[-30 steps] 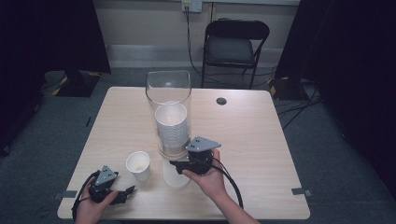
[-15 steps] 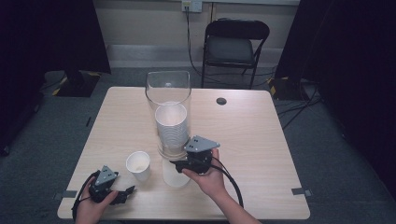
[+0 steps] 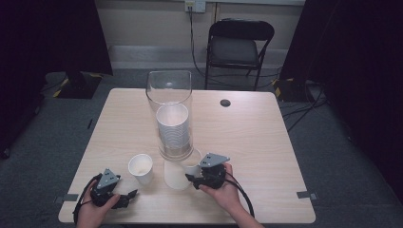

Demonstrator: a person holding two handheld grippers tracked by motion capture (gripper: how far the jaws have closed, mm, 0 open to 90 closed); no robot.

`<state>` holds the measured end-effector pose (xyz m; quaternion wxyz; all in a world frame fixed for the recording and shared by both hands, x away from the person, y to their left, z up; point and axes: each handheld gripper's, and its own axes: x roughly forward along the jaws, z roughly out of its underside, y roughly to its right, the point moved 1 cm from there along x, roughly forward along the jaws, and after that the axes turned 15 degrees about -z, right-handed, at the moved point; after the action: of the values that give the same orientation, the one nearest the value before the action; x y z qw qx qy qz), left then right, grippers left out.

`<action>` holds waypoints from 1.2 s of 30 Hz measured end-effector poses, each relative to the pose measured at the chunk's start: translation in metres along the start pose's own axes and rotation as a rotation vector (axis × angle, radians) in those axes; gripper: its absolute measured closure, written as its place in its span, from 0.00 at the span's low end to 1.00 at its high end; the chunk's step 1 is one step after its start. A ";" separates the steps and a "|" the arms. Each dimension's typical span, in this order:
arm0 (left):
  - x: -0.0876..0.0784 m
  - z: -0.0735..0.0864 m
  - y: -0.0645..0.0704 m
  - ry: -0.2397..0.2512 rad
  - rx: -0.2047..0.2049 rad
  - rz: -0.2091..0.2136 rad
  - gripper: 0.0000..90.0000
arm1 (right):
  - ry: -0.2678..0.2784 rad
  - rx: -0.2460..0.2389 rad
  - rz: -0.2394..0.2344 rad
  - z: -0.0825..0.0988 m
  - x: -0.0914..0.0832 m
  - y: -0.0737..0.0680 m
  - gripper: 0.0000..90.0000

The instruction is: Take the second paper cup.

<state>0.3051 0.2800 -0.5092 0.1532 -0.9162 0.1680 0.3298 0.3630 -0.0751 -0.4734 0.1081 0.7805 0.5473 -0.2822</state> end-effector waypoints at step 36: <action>0.000 0.000 0.000 0.000 0.000 0.000 0.12 | -0.027 0.138 0.149 0.036 -0.020 0.056 0.36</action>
<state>0.3053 0.2799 -0.5092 0.1531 -0.9162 0.1679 0.3300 0.3975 -0.1298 -0.4997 0.0823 0.8208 0.4654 -0.3208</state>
